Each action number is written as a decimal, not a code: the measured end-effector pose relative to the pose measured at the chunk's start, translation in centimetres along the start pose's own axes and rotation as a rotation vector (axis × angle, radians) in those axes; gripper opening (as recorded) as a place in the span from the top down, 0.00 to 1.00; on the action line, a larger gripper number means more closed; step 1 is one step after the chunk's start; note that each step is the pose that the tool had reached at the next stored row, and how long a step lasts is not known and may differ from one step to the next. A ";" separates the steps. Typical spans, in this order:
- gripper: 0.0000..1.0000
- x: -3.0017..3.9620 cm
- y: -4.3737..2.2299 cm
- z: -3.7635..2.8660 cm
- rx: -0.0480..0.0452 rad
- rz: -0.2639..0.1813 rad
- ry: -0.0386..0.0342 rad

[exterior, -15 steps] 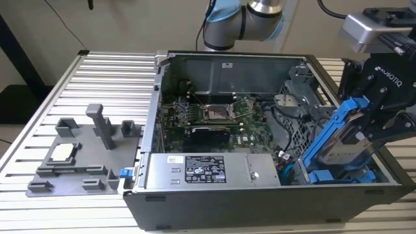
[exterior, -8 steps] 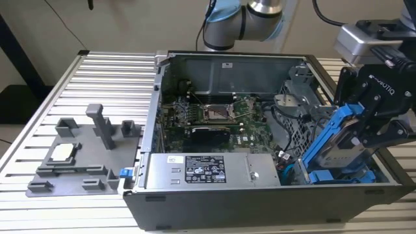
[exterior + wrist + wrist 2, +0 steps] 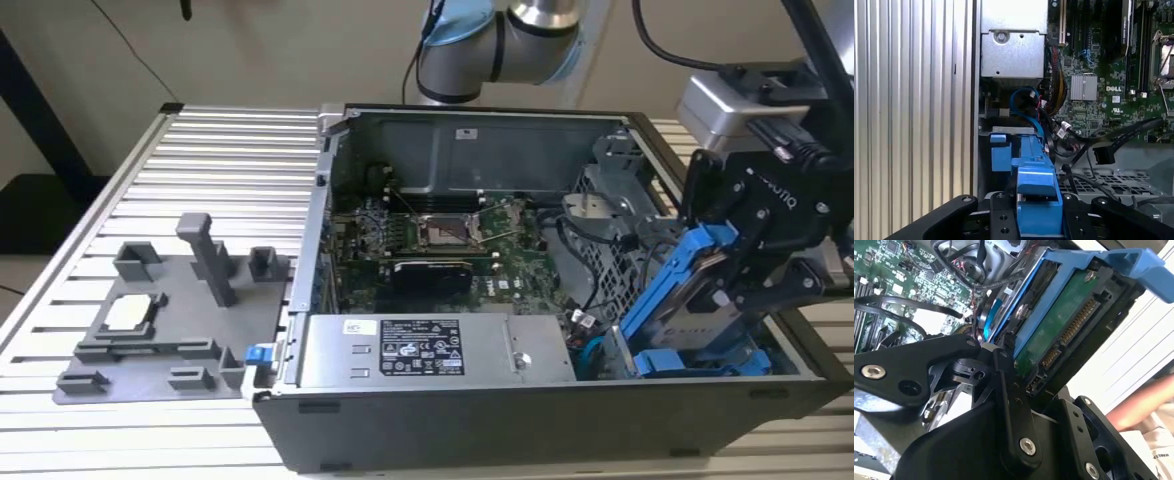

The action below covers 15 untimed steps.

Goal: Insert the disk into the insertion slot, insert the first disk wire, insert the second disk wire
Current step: 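Insert the disk into the insertion slot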

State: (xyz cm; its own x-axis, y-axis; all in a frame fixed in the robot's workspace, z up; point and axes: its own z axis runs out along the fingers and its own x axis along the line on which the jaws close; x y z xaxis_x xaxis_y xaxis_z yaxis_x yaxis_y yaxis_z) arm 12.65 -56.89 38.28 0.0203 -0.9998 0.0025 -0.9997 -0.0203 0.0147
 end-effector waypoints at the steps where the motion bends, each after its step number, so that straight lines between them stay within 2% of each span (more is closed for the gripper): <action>1: 0.67 -0.04 0.00 0.09 0.0000 -0.002 0.0000; 7: 0.67 -0.08 -0.01 0.64 0.0009 -0.014 0.0000; 12: 0.67 -0.08 -0.02 0.74 0.0015 -0.014 -0.0007; 14: 0.66 -0.08 -0.02 0.74 0.0011 -0.014 -0.0002; 15: 0.60 -0.08 -0.02 0.73 0.0011 -0.014 -0.0002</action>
State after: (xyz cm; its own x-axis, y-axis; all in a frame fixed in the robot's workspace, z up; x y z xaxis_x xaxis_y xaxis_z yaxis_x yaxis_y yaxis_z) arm 12.66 -56.82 37.55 0.0342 -0.9994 0.0022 -0.9993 -0.0342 0.0136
